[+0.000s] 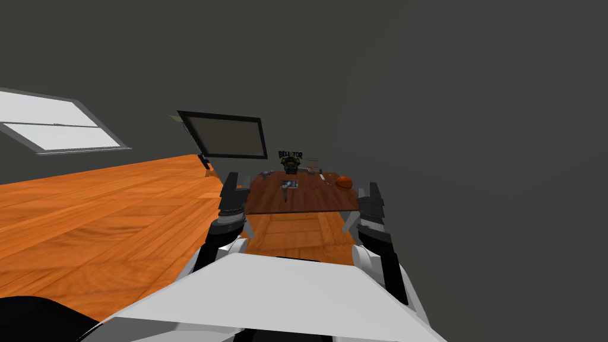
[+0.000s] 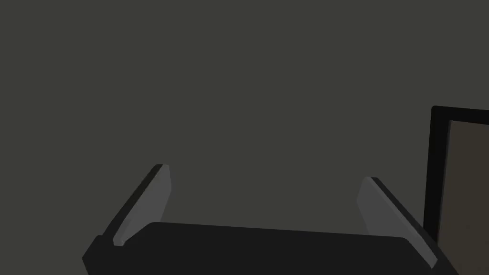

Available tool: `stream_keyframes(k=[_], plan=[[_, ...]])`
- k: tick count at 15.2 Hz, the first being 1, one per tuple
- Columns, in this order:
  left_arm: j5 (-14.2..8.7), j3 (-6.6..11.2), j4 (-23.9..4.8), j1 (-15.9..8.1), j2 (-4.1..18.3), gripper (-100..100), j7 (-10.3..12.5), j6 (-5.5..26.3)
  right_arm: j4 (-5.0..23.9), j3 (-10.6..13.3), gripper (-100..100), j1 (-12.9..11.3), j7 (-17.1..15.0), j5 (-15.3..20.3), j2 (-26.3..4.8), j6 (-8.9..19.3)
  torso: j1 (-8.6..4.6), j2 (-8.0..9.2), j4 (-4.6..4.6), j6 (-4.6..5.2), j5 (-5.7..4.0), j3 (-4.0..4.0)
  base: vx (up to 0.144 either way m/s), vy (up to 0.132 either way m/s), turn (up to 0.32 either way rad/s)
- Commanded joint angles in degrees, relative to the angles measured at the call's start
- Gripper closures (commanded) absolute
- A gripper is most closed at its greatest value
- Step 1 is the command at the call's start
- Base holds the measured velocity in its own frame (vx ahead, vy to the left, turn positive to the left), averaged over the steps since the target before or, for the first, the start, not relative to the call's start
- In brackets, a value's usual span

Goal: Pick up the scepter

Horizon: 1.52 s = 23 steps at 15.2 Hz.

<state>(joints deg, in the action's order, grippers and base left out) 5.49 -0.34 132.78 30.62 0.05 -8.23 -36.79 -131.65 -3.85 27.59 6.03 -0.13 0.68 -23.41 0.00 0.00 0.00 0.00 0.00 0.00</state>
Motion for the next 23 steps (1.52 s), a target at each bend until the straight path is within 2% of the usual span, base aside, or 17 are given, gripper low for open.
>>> stream_keyframes(k=[1, 4, 5, 7, 8, 10, 13, 14, 15, 16, 17, 18, 19, 20, 21, 22, 23], plan=[[0.08, -0.02, -0.72, -0.26, 1.96, -100, -0.37, -0.15, 0.00, 0.00, 0, 0.00, 0.00, 0.00, 0.00, 0.00, 0.00, 0.00, 0.00, 0.00, 0.00, 0.00, 0.003, 0.001, -0.015], [0.42, -0.11, -3.61, -1.31, 5.99, -100, -1.88, -0.73, 0.00, 0.00, 0, 0.00, 0.00, 0.00, 0.00, 0.00, 0.04, -0.05, -0.01, 0.01, 0.01, -0.03, 0.014, 0.005, -0.044], [0.42, -0.11, -3.61, -1.31, 5.99, -100, -1.88, -0.73, 0.00, 0.00, 0, 0.00, 0.00, 0.00, 0.00, 0.00, 0.06, -0.07, -0.02, 0.01, 0.01, -0.04, 0.018, 0.012, -0.039], [0.76, -0.20, -6.34, -2.39, 8.32, -100, -3.44, -1.34, 0.00, 0.00, 0, 0.00, 0.00, 0.00, 0.00, 0.00, 0.08, -0.08, -0.02, 0.00, 0.02, -0.05, 0.021, 0.017, -0.041], [0.76, -0.20, -6.61, -2.39, 8.32, -100, -3.44, -1.34, 0.00, 0.00, 0, 0.00, 0.00, 0.00, 0.00, 0.00, 0.10, -0.10, -0.02, 0.02, 0.02, -0.06, 0.022, 0.015, -0.047], [1.19, -0.31, -9.86, -3.74, 10.33, -100, -5.39, -2.11, 0.00, 0.00, 0, 0.00, 0.00, 0.00, 0.00, 0.00, 0.09, -0.12, -0.03, 0.01, 0.02, -0.07, 0.028, 0.014, -0.064], [1.44, -0.37, -12.49, -4.50, 11.22, -100, -6.49, -2.54, 0.00, 0.00, 0, 0.00, 0.00, 0.00, 0.00, 0.00, 0.09, -0.14, -0.03, 0.01, 0.02, -0.08, 0.026, 0.014, -0.054], [1.70, -0.44, -14.60, -5.32, 12.03, -100, -7.67, -3.00, 0.00, 0.00, 0, 0.00, 0.00, 0.00, 0.00, 0.00, 0.09, -0.14, -0.03, 0.01, 0.02, -0.08, 0.024, 0.015, -0.063], [1.70, -0.44, -14.77, -5.32, 12.03, -100, -7.67, -3.00, 0.00, 0.00, 0, 0.00, 0.00, 0.00, 0.00, 0.00, 0.09, -0.14, -0.03, 0.01, 0.02, -0.08, 0.023, 0.017, -0.047], [1.97, -0.51, -16.93, -6.18, 12.78, -100, -8.93, -3.48, 0.00, 0.00, 0, 0.00, 0.00, 0.00, 0.00, 0.00, 0.09, -0.13, -0.03, 0.00, 0.02, -0.08, 0.026, 0.020, -0.061], [1.97, -0.51, -17.19, -6.18, 12.78, -100, -8.93, -3.48, 0.00, 0.00, 0, 0.00, 0.00, 0.00, 0.00, 0.00, 0.10, -0.13, -0.03, 0.01, 0.02, -0.08, 0.024, 0.018, -0.055], [2.26, -0.58, -18.99, -7.09, 13.47, -100, -10.24, -4.00, 0.00, 0.00, 0, 0.00, 0.00, 0.00, 0.00, 0.00, 0.09, -0.13, -0.03, 0.01, 0.02, -0.08, 0.025, 0.017, -0.057], [2.26, -0.58, -19.74, -7.09, 13.47, -100, -10.24, -4.00, 0.00, 0.00, 0, 0.00, 0.00, 0.00, 0.00, 0.00, 0.09, -0.14, -0.03, 0.01, 0.02, -0.08, 0.025, 0.016, -0.055], [2.56, -0.65, -21.56, -8.04, 14.09, -100, -11.61, -4.53, 0.00, 0.00, 0, 0.00, 0.00, 0.00, 0.00, 0.00, 0.09, -0.14, -0.03, 0.01, 0.02, -0.08, 0.027, 0.016, -0.077], [2.56, -0.65, -22.41, -8.04, 14.09, -100, -11.61, -4.53, 0.00, 0.00, 0, 0.00, 0.00, 0.00, 0.00, 0.00, 0.09, -0.14, -0.03, 0.01, 0.02, -0.08, 0.024, 0.018, -0.061], [2.88, -0.73, -24.09, -9.03, 14.65, -100, -13.04, -5.08, 0.00, 0.00, 0, 0.00, 0.00, 0.00, 0.00, 0.00, 0.09, -0.14, -0.03, 0.01, 0.02, -0.08, 0.028, 0.019, -0.073], [2.88, -0.73, -25.17, -9.03, 14.65, -100, -13.04, -5.08, 0.00, 0.00, 0, 0.00, 0.00, 0.00, 0.00, 0.00, 0.09, -0.15, -0.03, 0.02, 0.02, -0.09, 0.028, 0.019, -0.059]])
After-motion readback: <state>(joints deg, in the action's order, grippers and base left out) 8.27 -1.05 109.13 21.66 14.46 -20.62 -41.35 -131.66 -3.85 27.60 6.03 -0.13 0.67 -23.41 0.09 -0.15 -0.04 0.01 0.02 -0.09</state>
